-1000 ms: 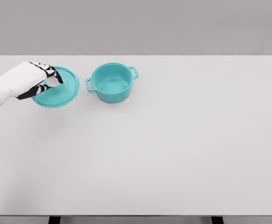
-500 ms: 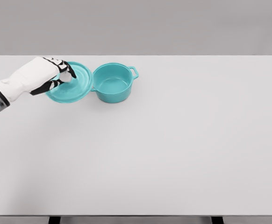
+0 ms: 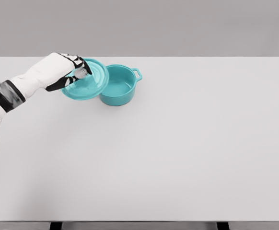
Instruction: Cover the pot with left arm
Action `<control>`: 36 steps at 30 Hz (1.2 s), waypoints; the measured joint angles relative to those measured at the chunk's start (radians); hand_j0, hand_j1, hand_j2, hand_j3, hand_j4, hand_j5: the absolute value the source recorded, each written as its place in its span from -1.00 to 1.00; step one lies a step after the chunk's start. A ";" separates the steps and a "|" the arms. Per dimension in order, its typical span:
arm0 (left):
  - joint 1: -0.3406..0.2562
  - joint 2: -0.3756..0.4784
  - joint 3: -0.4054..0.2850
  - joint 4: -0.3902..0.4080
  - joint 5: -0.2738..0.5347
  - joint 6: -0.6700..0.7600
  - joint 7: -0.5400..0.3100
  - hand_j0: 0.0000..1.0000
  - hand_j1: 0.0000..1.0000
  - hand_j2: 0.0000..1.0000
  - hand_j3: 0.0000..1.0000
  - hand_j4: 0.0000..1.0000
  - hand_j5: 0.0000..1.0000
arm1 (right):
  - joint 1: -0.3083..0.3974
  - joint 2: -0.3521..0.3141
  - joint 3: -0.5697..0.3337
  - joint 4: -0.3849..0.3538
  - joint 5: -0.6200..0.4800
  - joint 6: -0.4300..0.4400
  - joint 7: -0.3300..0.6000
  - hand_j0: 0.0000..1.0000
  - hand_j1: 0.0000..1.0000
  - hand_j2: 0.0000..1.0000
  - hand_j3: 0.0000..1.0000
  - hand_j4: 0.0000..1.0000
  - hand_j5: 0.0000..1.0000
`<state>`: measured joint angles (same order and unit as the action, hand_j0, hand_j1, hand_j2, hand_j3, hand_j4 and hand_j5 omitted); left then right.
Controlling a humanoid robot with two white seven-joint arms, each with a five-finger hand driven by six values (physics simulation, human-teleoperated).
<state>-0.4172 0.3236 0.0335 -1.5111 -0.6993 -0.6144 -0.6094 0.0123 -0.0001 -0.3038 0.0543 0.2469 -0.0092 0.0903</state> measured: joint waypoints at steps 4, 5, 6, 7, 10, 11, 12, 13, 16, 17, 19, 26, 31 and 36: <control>-0.028 -0.021 -0.022 0.043 0.000 0.000 0.000 -0.03 -0.03 -0.03 -0.03 -0.03 -0.03 | 0.000 0.000 0.000 0.000 0.000 0.000 0.000 1.00 1.00 1.00 1.00 1.00 1.00; -0.031 -0.027 -0.027 0.053 -0.001 0.000 0.000 -0.03 -0.03 -0.03 -0.03 -0.03 -0.03 | 0.000 0.000 0.000 0.000 0.000 0.000 0.000 1.00 1.00 1.00 1.00 1.00 1.00; -0.044 -0.032 -0.033 0.063 0.000 0.000 0.000 -0.03 -0.03 -0.03 -0.03 -0.03 -0.03 | 0.000 0.000 0.000 0.000 0.000 0.000 0.000 1.00 1.00 1.00 1.00 1.00 1.00; -0.052 -0.036 -0.039 0.073 0.000 0.000 0.000 -0.03 -0.03 -0.03 -0.03 -0.03 -0.03 | 0.000 0.000 0.000 0.000 0.000 0.000 0.000 1.00 1.00 1.00 1.00 1.00 1.00; -0.078 -0.056 -0.050 0.102 -0.017 0.000 0.000 -0.03 -0.03 -0.03 -0.03 -0.03 -0.03 | 0.000 0.000 0.000 0.000 0.000 0.000 0.000 1.00 1.00 1.00 1.00 1.00 1.00; -0.081 -0.062 -0.052 0.110 -0.023 0.000 0.000 -0.03 -0.03 -0.03 -0.03 -0.03 -0.03 | 0.000 0.000 0.000 0.000 0.000 0.000 0.000 1.00 1.00 1.00 1.00 1.00 1.00; -0.091 -0.069 -0.054 0.119 -0.026 0.000 0.000 -0.03 -0.03 -0.03 -0.03 -0.03 -0.03 | 0.000 0.000 0.000 0.000 0.000 0.000 0.000 1.00 1.00 1.00 1.00 1.00 1.00; -0.098 -0.076 -0.055 0.129 -0.029 0.000 0.000 -0.03 -0.03 -0.03 -0.03 -0.03 -0.03 | 0.000 0.000 0.000 0.000 0.000 0.000 0.000 1.00 1.00 1.00 1.00 1.00 1.00; -0.120 -0.093 -0.062 0.159 -0.034 0.000 0.000 -0.03 -0.03 -0.03 -0.03 -0.03 -0.03 | 0.000 0.000 0.000 -0.001 0.000 0.000 0.000 1.00 1.00 1.00 1.00 1.00 1.00; -0.123 -0.097 -0.066 0.169 -0.035 0.000 0.000 -0.03 -0.03 -0.03 -0.03 -0.03 -0.03 | -0.002 0.000 0.000 -0.001 0.000 0.000 0.000 1.00 1.00 1.00 1.00 1.00 1.00; -0.132 -0.109 -0.071 0.185 -0.037 0.000 0.000 -0.03 -0.03 -0.03 -0.03 -0.03 -0.03 | 0.000 0.000 0.000 -0.001 0.000 0.000 0.000 1.00 1.00 1.00 1.00 1.00 1.00; -0.158 -0.134 -0.105 0.232 -0.050 0.000 -0.001 -0.03 -0.03 -0.03 -0.03 -0.03 -0.03 | 0.000 0.000 0.000 0.000 0.000 0.000 0.000 1.00 1.00 1.00 1.00 1.00 1.00; -0.180 -0.149 -0.110 0.265 -0.057 0.000 -0.001 -0.03 -0.03 -0.03 -0.03 -0.03 -0.03 | -0.002 0.000 0.000 0.000 0.000 0.000 0.000 1.00 1.00 1.00 1.00 1.00 1.00; -0.189 -0.153 -0.110 0.299 -0.065 0.000 -0.001 -0.03 -0.03 -0.03 -0.03 -0.03 -0.03 | 0.000 0.000 0.000 0.000 0.000 0.000 0.000 1.00 1.00 1.00 1.00 1.00 1.00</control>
<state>-0.6059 0.1709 -0.0766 -1.2124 -0.7642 -0.6144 -0.6104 0.0123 -0.0001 -0.3038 0.0540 0.2469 -0.0092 0.0904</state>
